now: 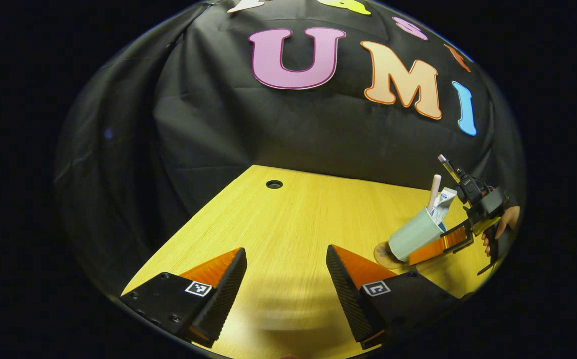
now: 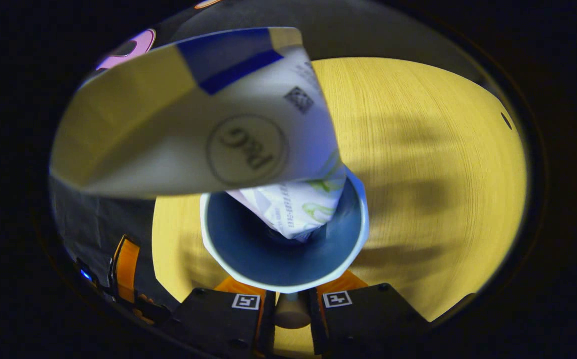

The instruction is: Put the toothbrush and toothpaste on the desktop into the cup, then pick up the cup and place it on the coaster on the desktop.

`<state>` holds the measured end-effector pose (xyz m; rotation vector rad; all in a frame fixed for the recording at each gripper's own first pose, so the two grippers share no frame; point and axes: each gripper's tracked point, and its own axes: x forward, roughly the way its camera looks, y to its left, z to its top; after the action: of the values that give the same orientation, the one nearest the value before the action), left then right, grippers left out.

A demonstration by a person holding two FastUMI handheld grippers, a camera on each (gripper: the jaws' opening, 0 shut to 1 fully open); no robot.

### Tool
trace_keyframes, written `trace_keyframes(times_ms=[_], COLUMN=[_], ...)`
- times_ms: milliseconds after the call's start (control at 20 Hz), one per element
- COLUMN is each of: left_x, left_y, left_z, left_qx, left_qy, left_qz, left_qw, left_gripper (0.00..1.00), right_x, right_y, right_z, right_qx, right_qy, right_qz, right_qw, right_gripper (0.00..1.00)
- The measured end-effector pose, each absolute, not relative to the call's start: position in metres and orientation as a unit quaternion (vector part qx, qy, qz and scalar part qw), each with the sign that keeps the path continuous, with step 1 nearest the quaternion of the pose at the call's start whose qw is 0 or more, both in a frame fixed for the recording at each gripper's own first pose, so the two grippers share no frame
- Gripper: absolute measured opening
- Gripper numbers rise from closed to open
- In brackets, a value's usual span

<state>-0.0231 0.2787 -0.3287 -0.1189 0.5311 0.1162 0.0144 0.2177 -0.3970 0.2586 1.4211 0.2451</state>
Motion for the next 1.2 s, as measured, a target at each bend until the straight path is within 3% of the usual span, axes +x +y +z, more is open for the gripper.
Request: trace_keyframes(times_ms=[50, 100, 250, 300, 350, 400, 450, 550, 600, 700, 800, 850, 900, 1200], left_x=[-0.024, -0.025, -0.026, -0.027, -0.026, -0.026, -0.025, -0.023, -0.022, -0.020, -0.018, -0.018, -0.016, -0.012], left_y=[0.281, 0.283, 0.285, 0.284, 0.282, 0.280, 0.277, 0.270, 0.265, 0.256, 0.244, 0.236, 0.228, 0.169], left_z=[-0.329, -0.329, -0.330, -0.329, -0.329, -0.328, -0.327, -0.324, -0.323, -0.320, -0.316, -0.315, -0.311, -0.285], left_qx=[-0.059, -0.058, -0.062, -0.063, -0.064, -0.065, -0.065, -0.065, -0.065, -0.062, -0.061, -0.060, -0.059, -0.052], left_qy=[0.262, 0.262, 0.262, 0.262, 0.262, 0.261, 0.260, 0.258, 0.257, 0.255, 0.253, 0.252, 0.250, 0.232], left_qz=[0.060, 0.063, 0.066, 0.066, 0.065, 0.063, 0.062, 0.055, 0.052, 0.046, 0.040, 0.036, 0.031, 0.007], left_qw=[0.961, 0.961, 0.961, 0.961, 0.961, 0.961, 0.961, 0.962, 0.963, 0.964, 0.965, 0.965, 0.966, 0.971], left_gripper=[0.93, 0.93, 0.93, 0.93, 0.93, 0.93, 0.93, 0.93, 0.93, 0.93, 0.93, 0.93, 0.93, 0.93], right_x=[0.013, 0.012, 0.011, 0.012, 0.012, 0.011, 0.008, 0.007, 0.006, 0.005, 0.005, 0.007, 0.011, 0.026], right_y=[0.217, 0.218, 0.226, 0.230, 0.233, 0.235, 0.232, 0.221, 0.220, 0.218, 0.214, 0.210, 0.203, 0.138], right_z=[-0.398, -0.400, -0.394, -0.389, -0.384, -0.382, -0.375, -0.371, -0.367, -0.361, -0.353, -0.347, -0.340, -0.256], right_qx=[0.112, 0.110, 0.113, 0.120, 0.125, 0.131, 0.134, 0.124, 0.118, 0.110, 0.113, 0.114, 0.110, 0.067], right_qy=[0.651, 0.653, 0.650, 0.645, 0.640, 0.636, 0.634, 0.627, 0.624, 0.613, 0.590, 0.573, 0.551, 0.373], right_qz=[0.108, 0.105, 0.112, 0.119, 0.125, 0.132, 0.136, 0.144, 0.149, 0.158, 0.169, 0.173, 0.174, 0.167], right_qw=[0.743, 0.742, 0.743, 0.745, 0.748, 0.749, 0.749, 0.755, 0.758, 0.766, 0.782, 0.793, 0.809, 0.910], right_gripper=[0.31, 0.26, 0.33, 0.27, 0.43, 0.36, 0.52, 0.59, 0.73, 0.82, 0.97, 0.90, 0.98, 0.99])
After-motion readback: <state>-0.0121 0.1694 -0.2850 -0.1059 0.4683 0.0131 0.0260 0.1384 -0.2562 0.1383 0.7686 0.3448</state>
